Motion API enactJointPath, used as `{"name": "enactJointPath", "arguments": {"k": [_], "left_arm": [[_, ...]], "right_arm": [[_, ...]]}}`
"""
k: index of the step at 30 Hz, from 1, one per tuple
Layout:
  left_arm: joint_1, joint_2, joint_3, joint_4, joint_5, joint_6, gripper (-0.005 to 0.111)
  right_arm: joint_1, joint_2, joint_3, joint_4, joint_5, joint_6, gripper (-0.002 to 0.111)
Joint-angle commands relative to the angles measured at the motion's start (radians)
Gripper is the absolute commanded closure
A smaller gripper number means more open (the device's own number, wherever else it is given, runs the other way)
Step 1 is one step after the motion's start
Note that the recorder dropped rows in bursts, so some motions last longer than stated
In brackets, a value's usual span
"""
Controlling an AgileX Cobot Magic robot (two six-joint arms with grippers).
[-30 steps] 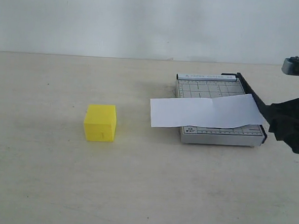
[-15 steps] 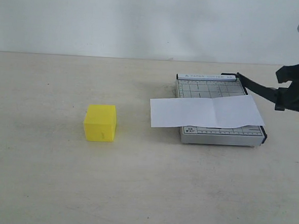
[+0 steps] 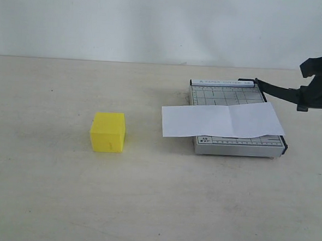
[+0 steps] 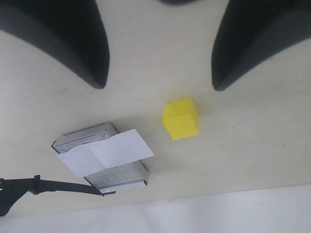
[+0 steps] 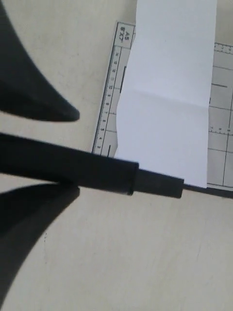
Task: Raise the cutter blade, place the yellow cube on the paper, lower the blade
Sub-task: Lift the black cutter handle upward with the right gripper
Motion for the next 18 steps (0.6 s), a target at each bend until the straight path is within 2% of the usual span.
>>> {"name": "enactJointPath", "arguments": {"k": [1, 11, 14, 16, 18], "left_arm": [[-0.008, 0.004, 0.0, -0.004, -0.004, 0.004, 0.048], [-0.008, 0.004, 0.003, -0.041, -0.007, 0.027, 0.048], [-0.008, 0.004, 0.041, -0.05, -0.037, 0.041, 0.048], [-0.008, 0.004, 0.086, -0.075, -0.052, 0.045, 0.048], [-0.008, 0.004, 0.141, -0.137, -0.061, 0.073, 0.048]], "right_arm": [[0.003, -0.033, -0.021, 0.053, 0.05, -0.048, 0.037], [0.003, -0.062, -0.021, 0.102, 0.08, -0.078, 0.041], [0.003, -0.114, -0.021, 0.103, 0.051, -0.102, 0.041], [0.003, -0.162, -0.021, 0.13, 0.039, -0.135, 0.05], [0.003, -0.218, -0.021, 0.175, 0.039, -0.163, 0.069]]}}
